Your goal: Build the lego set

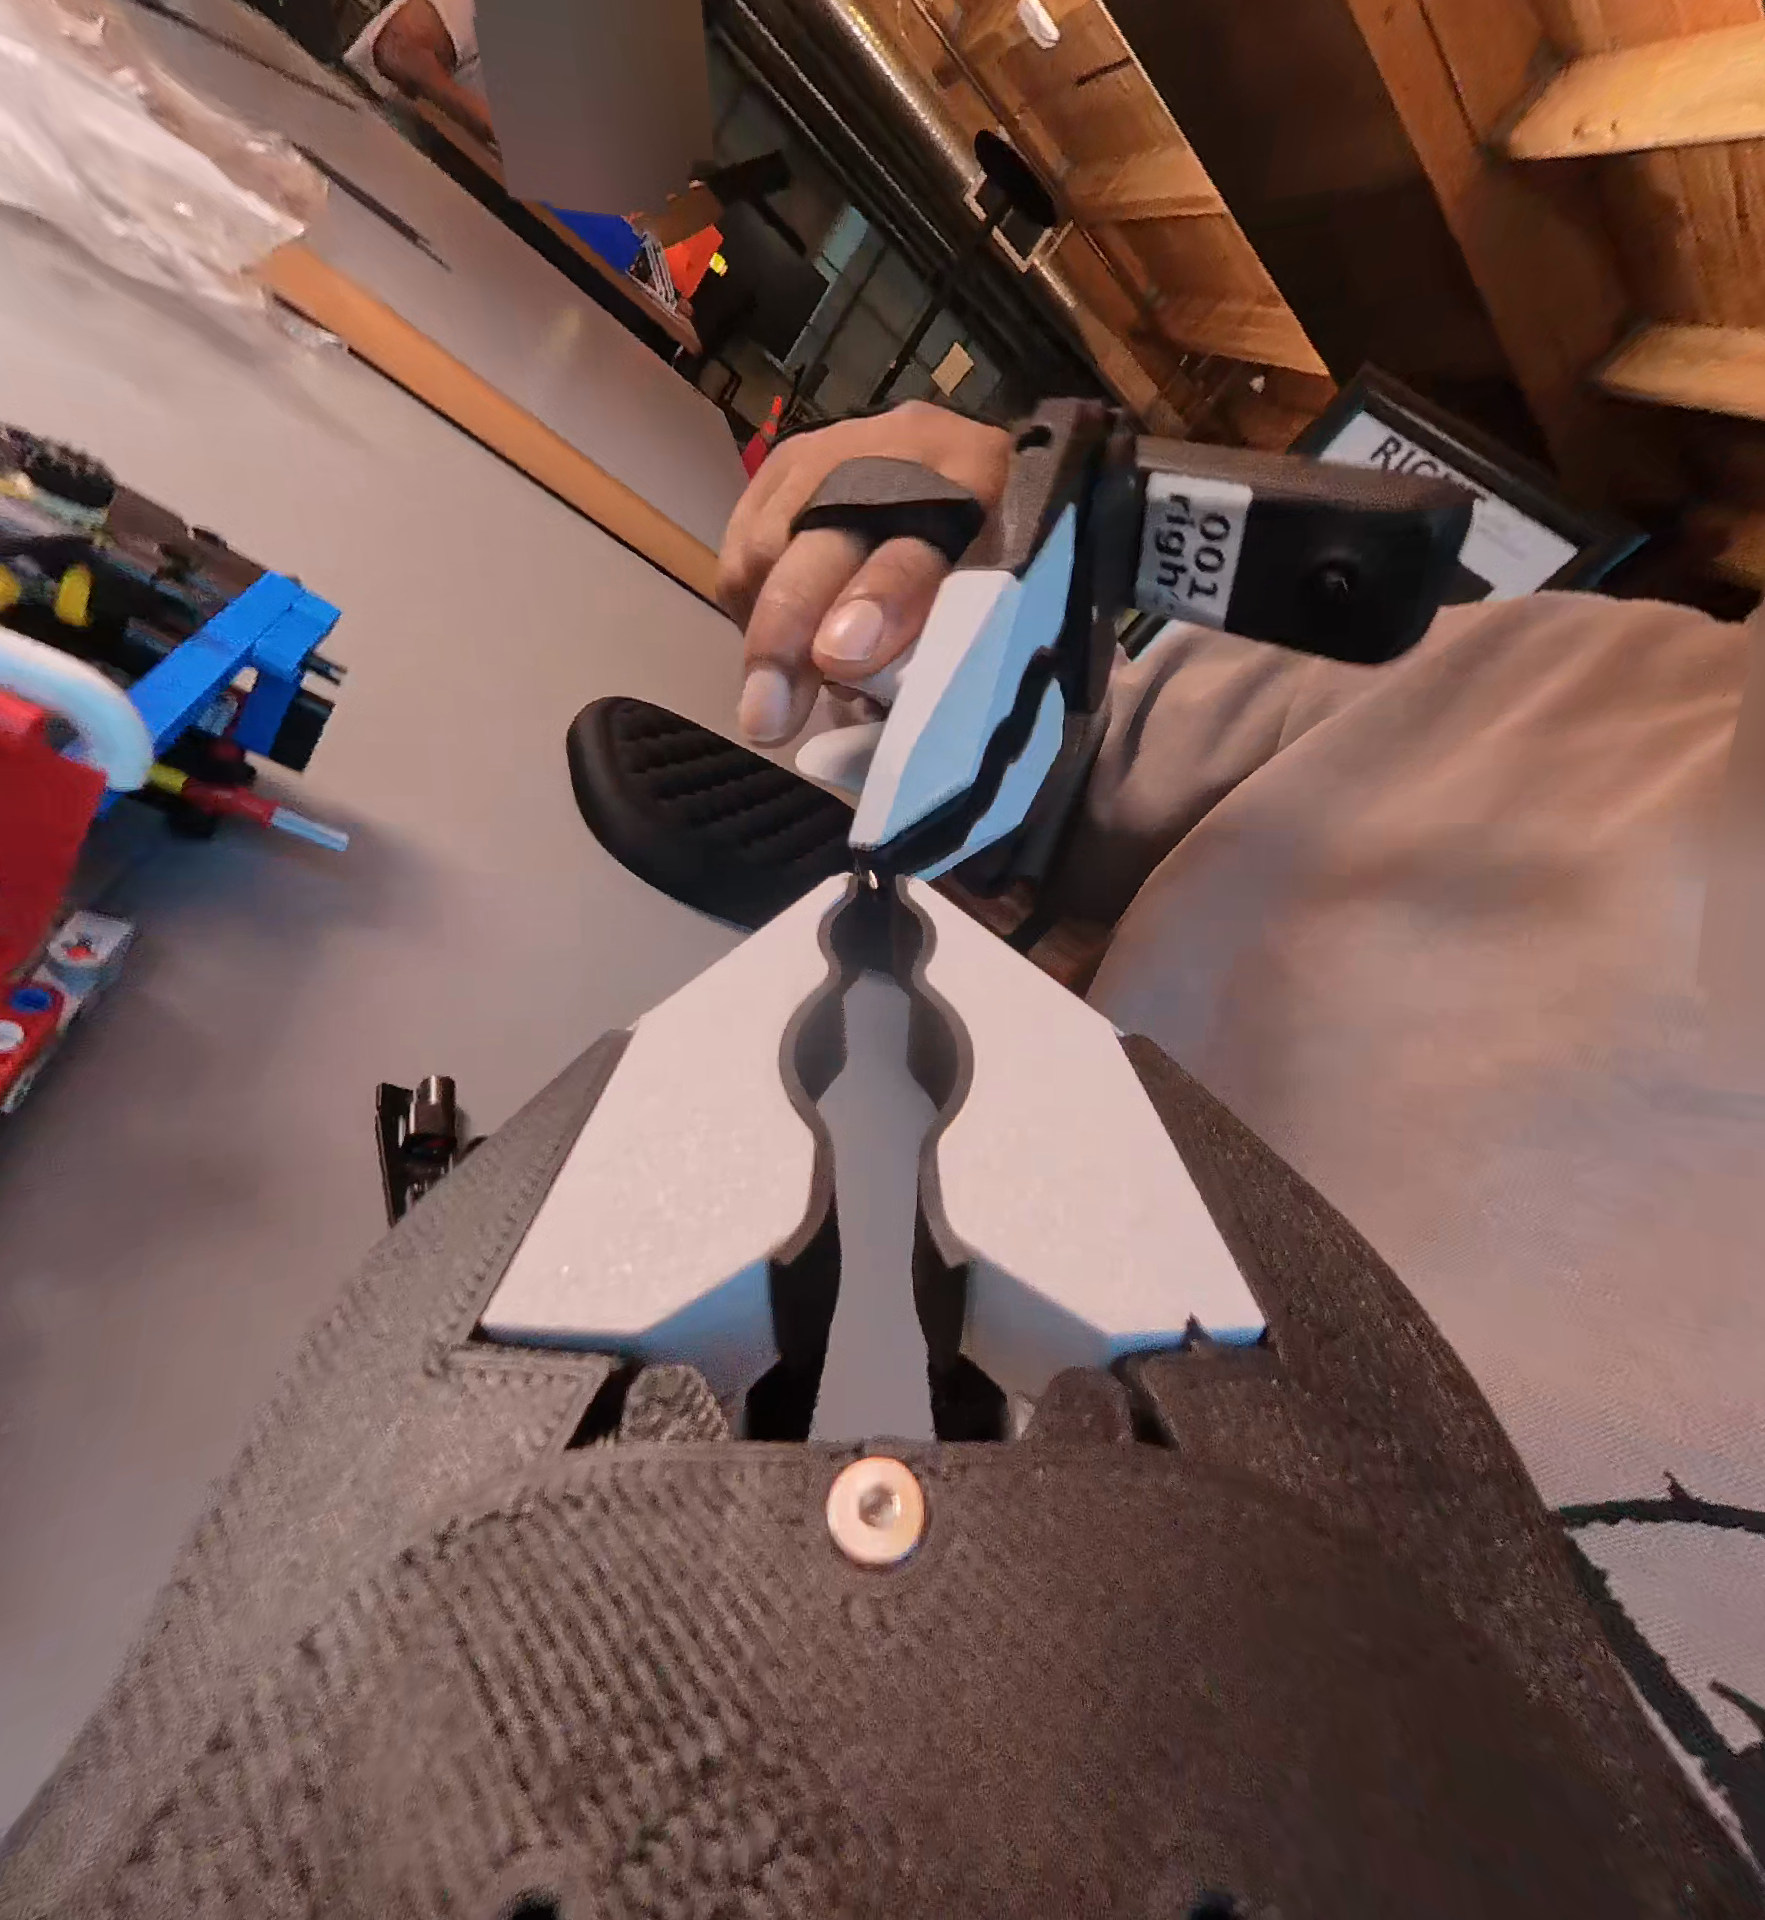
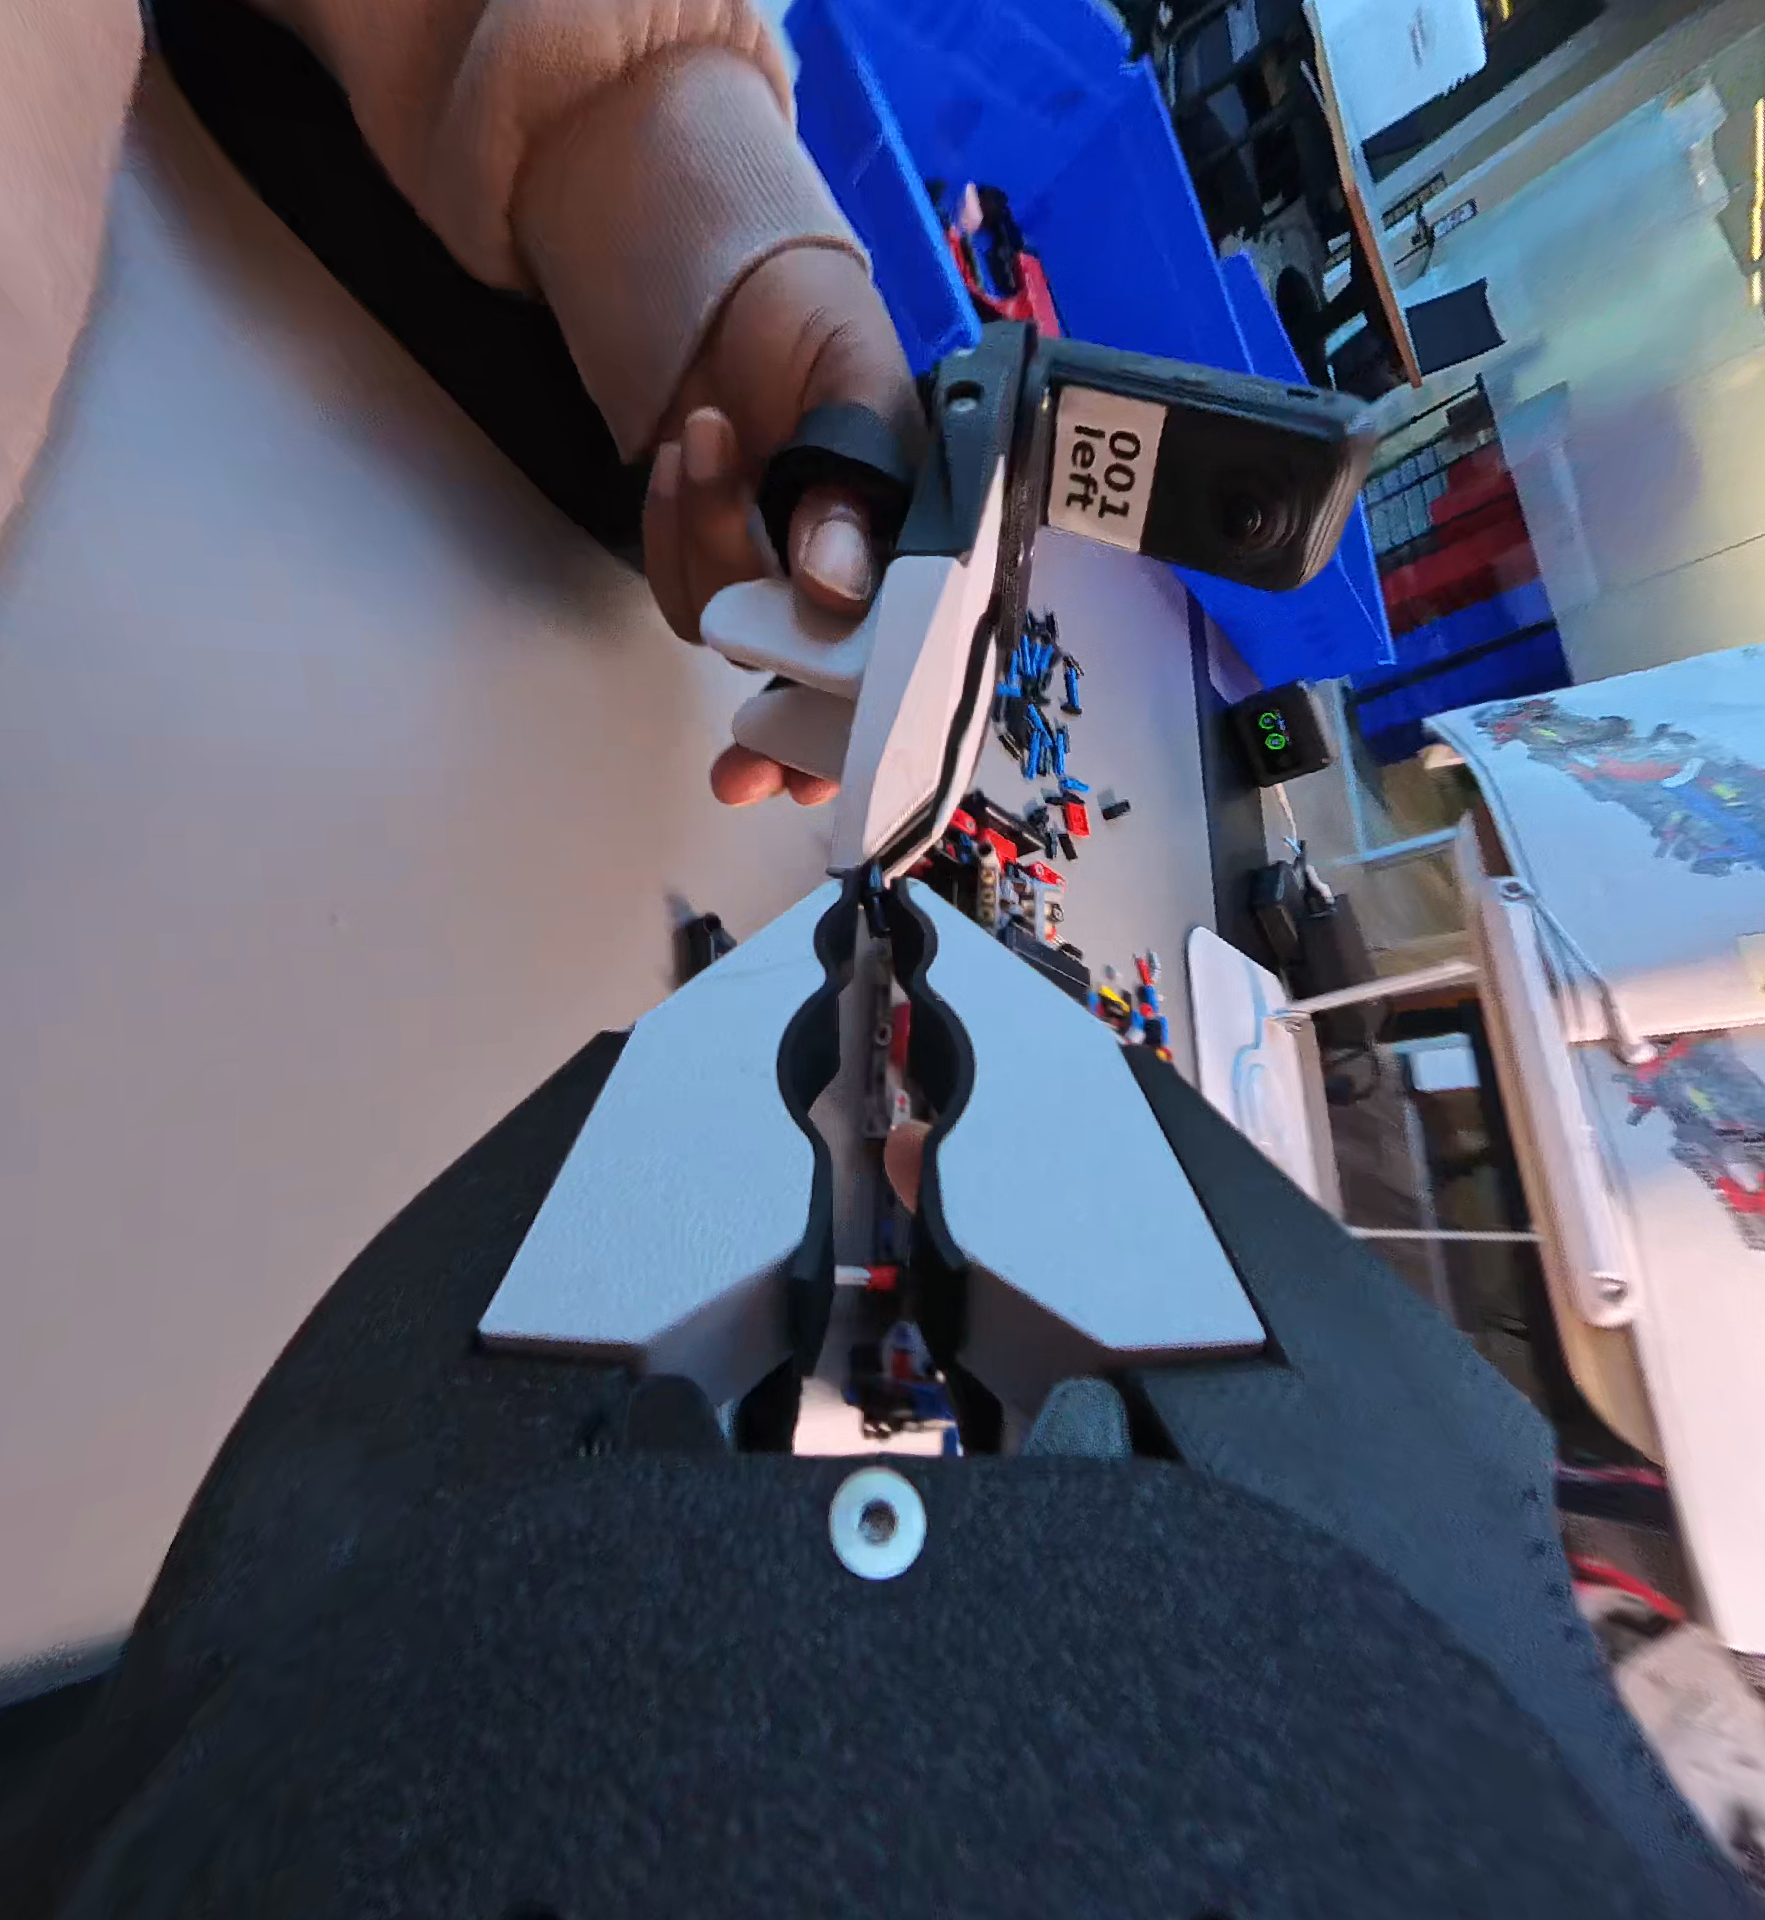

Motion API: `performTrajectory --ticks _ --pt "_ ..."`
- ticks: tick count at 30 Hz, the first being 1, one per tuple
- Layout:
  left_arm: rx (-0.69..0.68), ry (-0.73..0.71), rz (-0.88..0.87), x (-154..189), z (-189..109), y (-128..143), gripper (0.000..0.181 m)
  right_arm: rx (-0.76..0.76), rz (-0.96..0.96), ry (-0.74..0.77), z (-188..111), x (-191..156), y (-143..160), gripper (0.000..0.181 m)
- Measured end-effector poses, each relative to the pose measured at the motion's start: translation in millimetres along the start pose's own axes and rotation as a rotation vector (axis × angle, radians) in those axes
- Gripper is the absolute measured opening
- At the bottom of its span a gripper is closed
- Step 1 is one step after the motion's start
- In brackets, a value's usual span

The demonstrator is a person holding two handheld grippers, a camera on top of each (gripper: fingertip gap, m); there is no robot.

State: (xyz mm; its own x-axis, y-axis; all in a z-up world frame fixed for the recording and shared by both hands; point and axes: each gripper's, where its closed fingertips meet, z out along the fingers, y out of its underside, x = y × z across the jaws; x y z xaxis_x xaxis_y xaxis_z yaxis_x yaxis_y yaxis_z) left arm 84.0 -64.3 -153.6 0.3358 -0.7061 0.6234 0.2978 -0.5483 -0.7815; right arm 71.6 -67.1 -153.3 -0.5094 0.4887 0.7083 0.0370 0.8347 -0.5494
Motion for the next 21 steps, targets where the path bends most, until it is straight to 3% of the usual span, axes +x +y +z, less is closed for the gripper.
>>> performTrajectory --ticks 4,6,21 --pt "-0.001 0.030 0.176 16.9 0.5 -3.7 0.001 0.231 0.412 -0.159 -11.7 1.4 -15.1 0.019" --pt "0.000 0.031 0.216 19.8 0.2 -3.9 0.001 0.341 0.545 -0.205 -18.1 4.3 -21.9 0.018" --pt "-0.023 0.049 0.209 23.3 4.1 1.6 0.001 0.357 0.603 -0.252 -14.6 -3.3 -21.7 0.003"
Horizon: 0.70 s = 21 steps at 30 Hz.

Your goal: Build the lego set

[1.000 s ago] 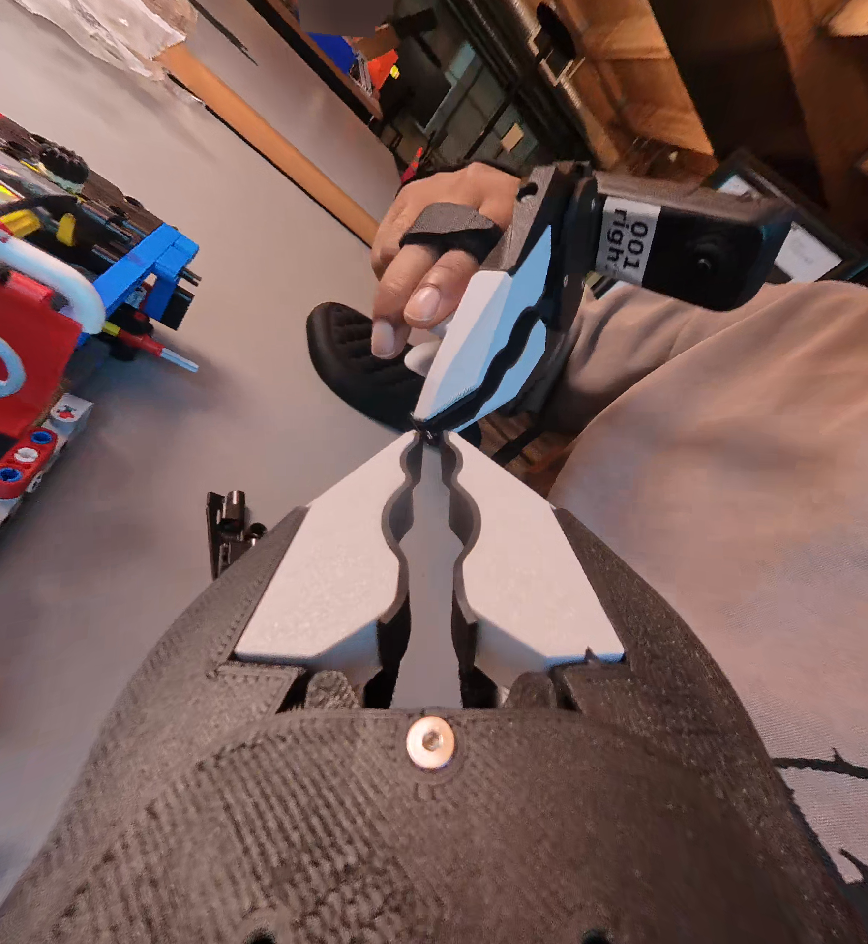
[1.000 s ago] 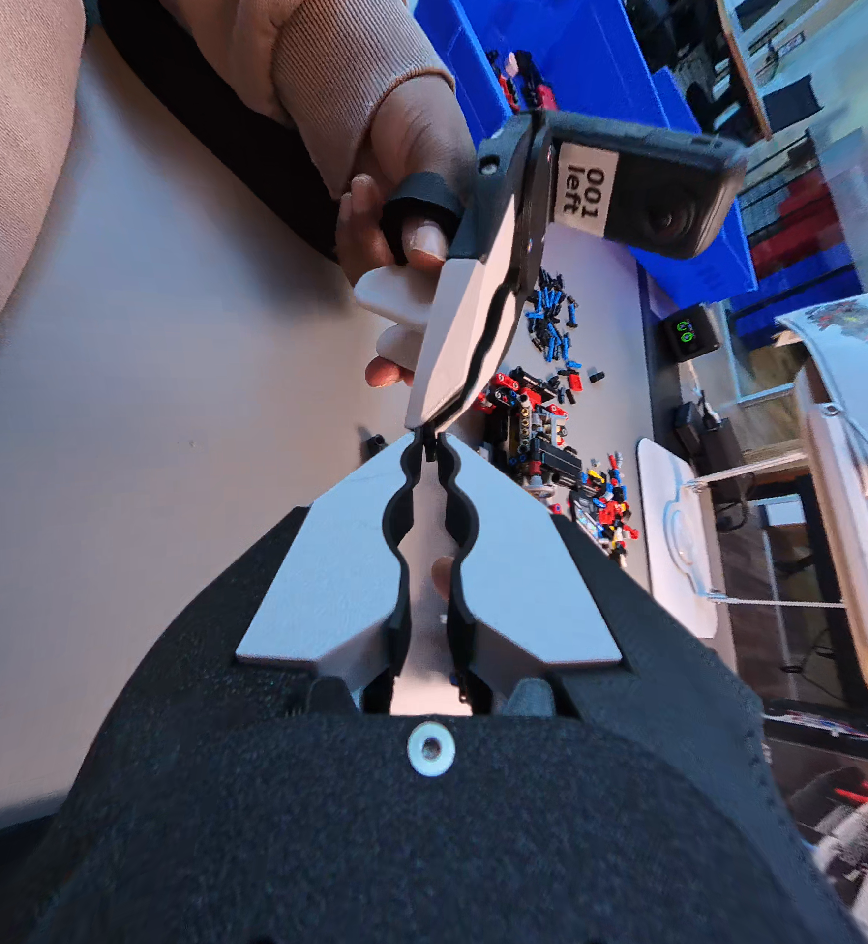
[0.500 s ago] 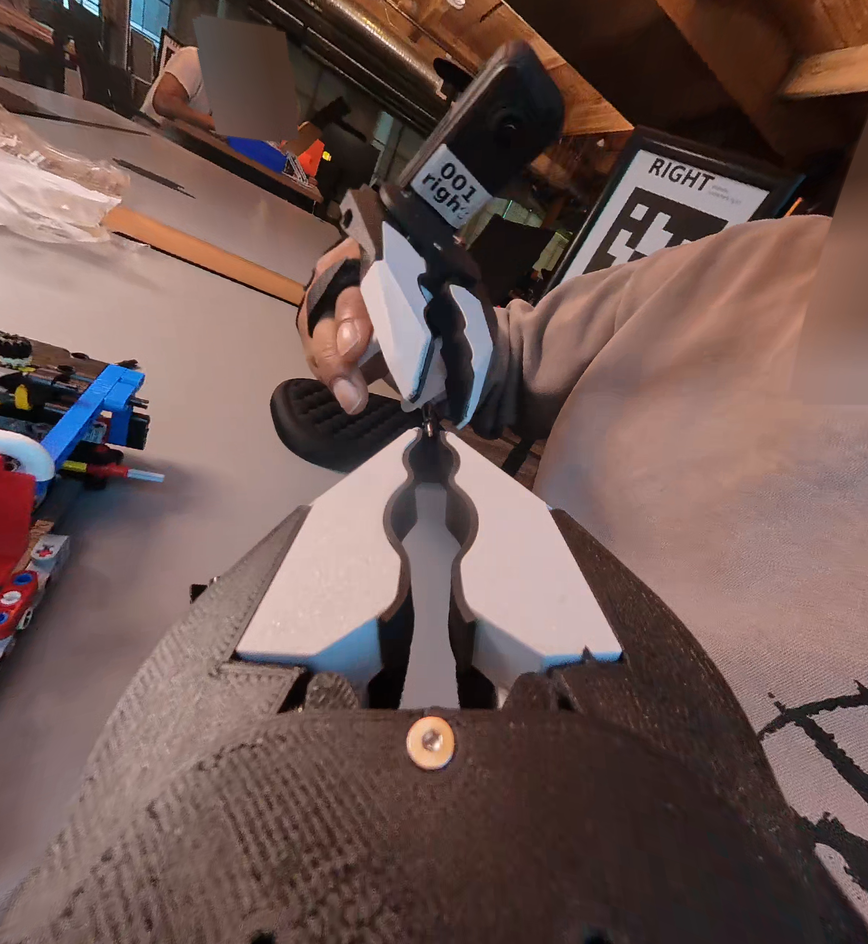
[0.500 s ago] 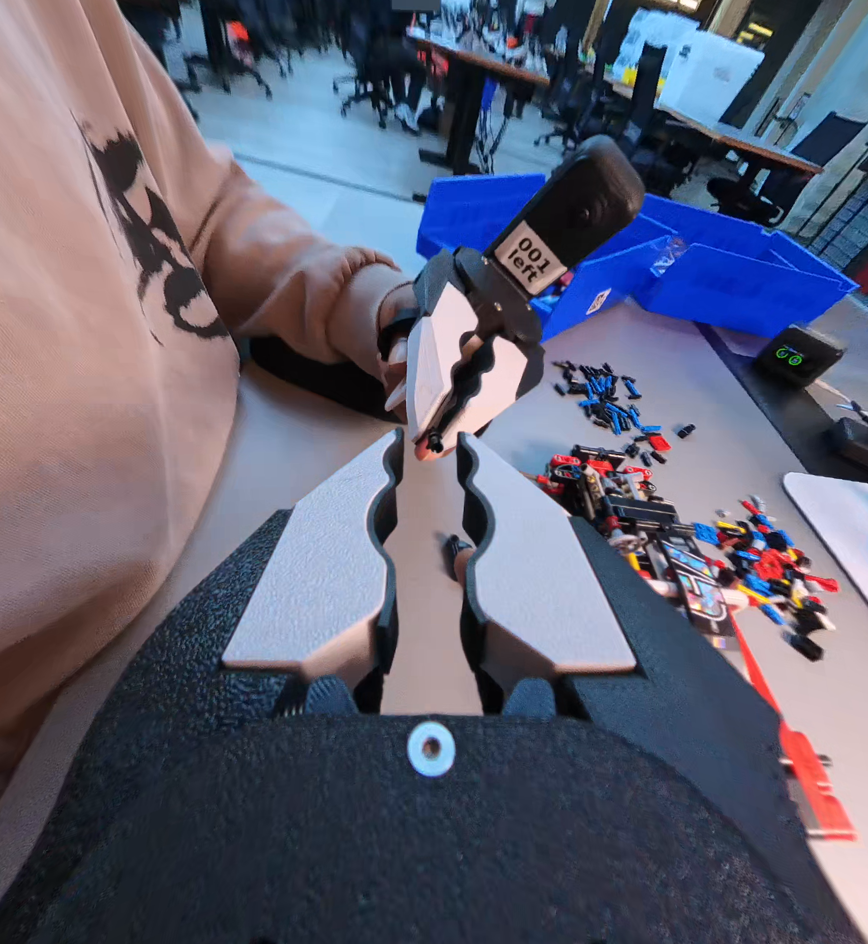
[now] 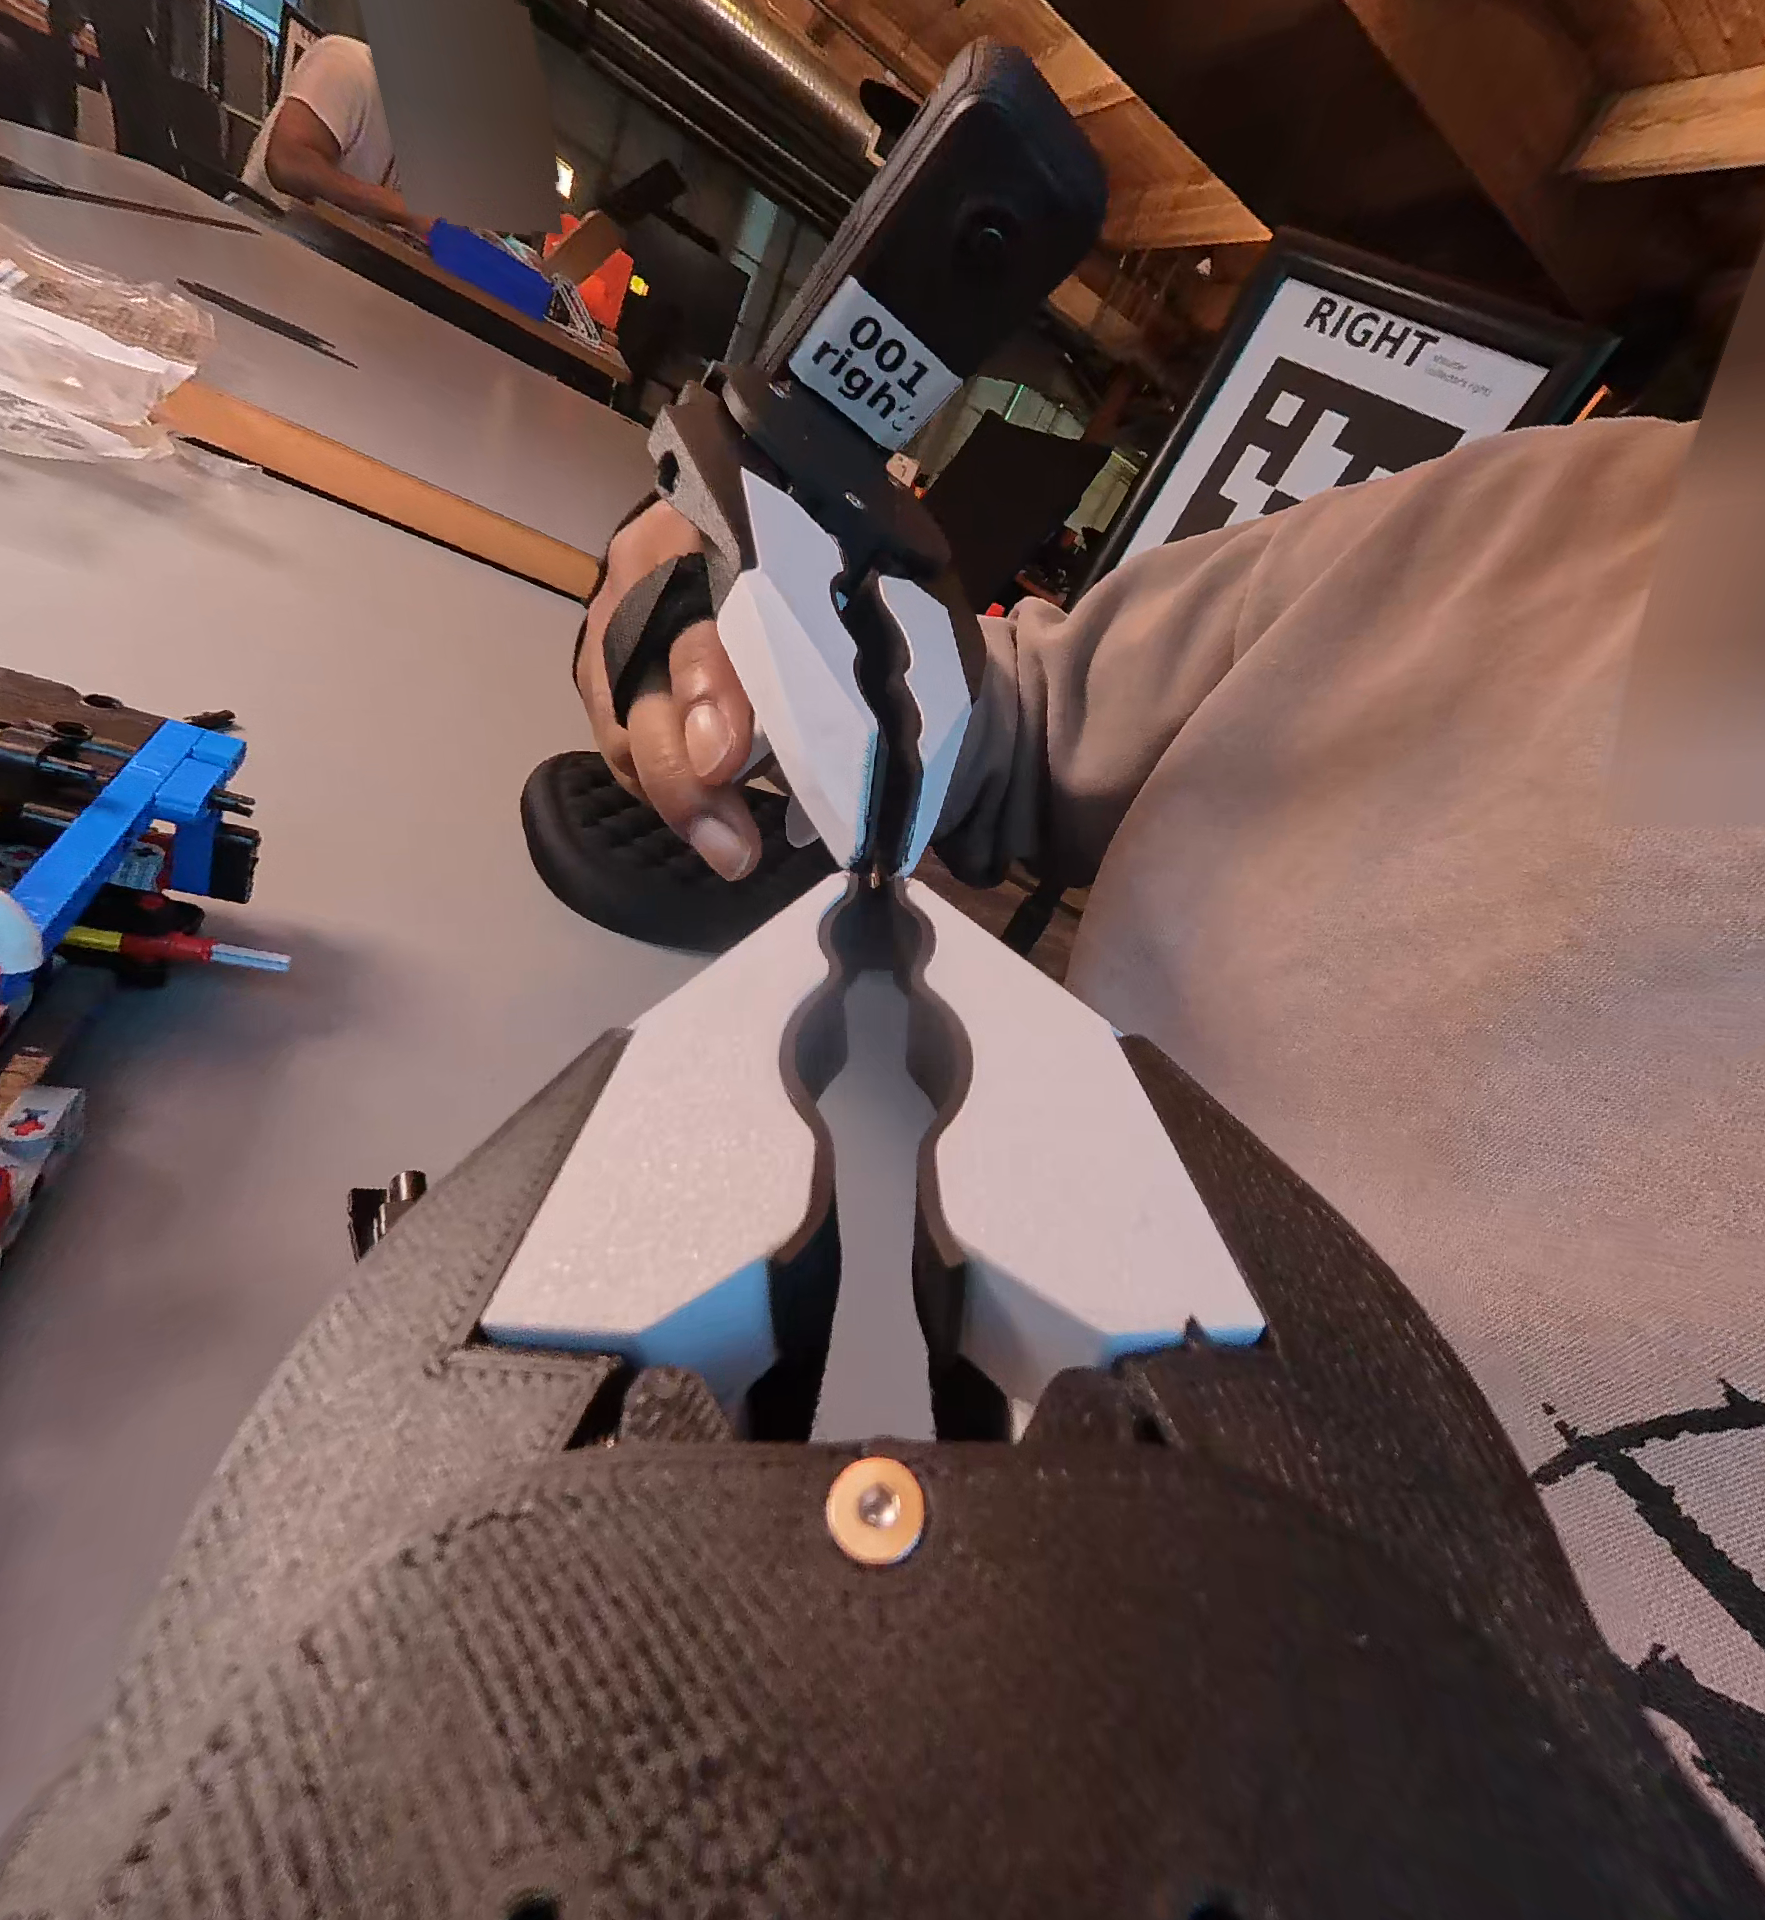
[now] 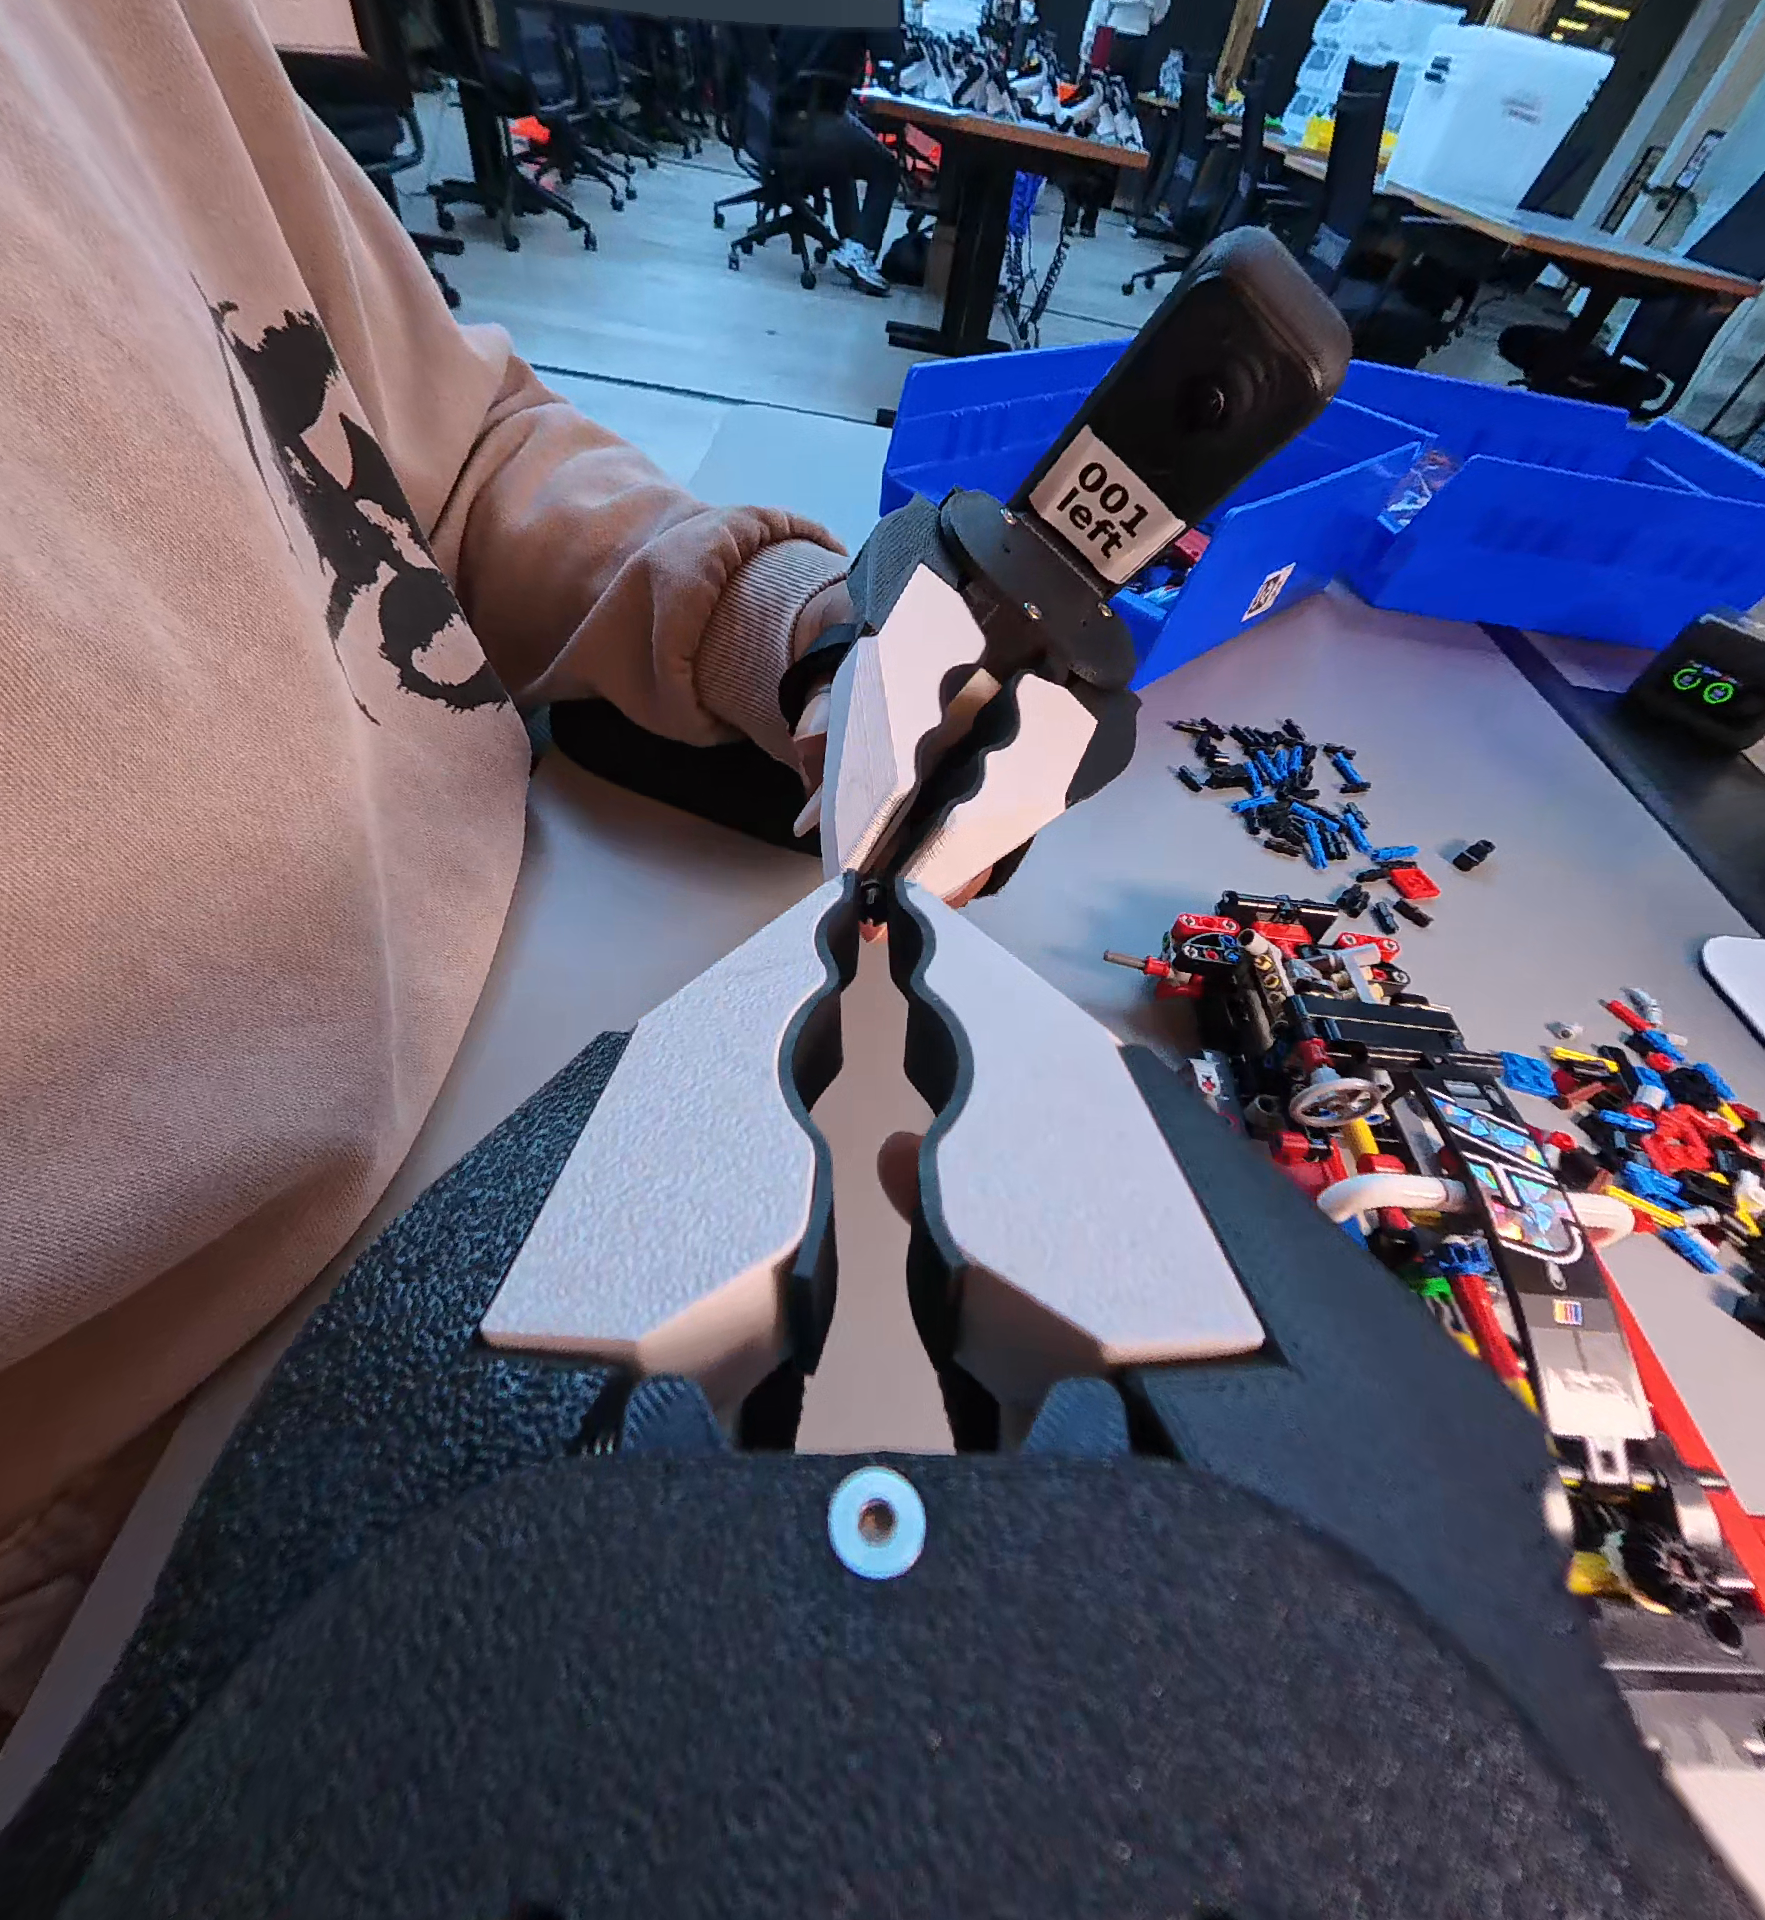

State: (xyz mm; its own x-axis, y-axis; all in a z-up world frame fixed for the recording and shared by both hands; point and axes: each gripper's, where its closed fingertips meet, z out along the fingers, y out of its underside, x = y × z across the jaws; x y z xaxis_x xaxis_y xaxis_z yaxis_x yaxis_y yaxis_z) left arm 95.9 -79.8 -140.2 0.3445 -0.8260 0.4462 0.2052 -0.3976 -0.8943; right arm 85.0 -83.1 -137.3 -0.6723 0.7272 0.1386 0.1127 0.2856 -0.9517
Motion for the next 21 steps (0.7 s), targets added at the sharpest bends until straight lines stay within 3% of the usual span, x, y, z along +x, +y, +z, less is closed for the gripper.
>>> performTrajectory --ticks 2,4,7,8,14,21 --pt "0.009 -0.025 -0.011 -4.4 -1.9 -3.1 0.002 0.005 0.027 0.014 -1.1 5.1 0.3 0.003" --pt "-0.040 -0.153 0.042 -21.1 -9.9 -1.1 0.017 -0.030 0.026 0.058 -5.8 16.4 7.8 0.003" --pt "-0.326 -0.497 0.226 -67.4 -35.5 29.7 0.035 -0.080 0.059 0.139 -17.9 36.2 25.2 0.003" --pt "-0.418 -0.544 0.238 -75.3 -40.1 42.8 0.037 -0.090 0.070 0.159 -20.8 40.3 30.8 0.003" --pt "-0.700 -0.623 0.248 -92.7 -41.0 84.2 0.038 -0.155 0.101 0.191 -19.6 43.0 56.4 0.003" --pt "-0.711 -0.616 0.279 -94.6 -34.1 83.7 0.013 -0.269 0.117 0.162 -8.3 36.1 81.2 0.003"
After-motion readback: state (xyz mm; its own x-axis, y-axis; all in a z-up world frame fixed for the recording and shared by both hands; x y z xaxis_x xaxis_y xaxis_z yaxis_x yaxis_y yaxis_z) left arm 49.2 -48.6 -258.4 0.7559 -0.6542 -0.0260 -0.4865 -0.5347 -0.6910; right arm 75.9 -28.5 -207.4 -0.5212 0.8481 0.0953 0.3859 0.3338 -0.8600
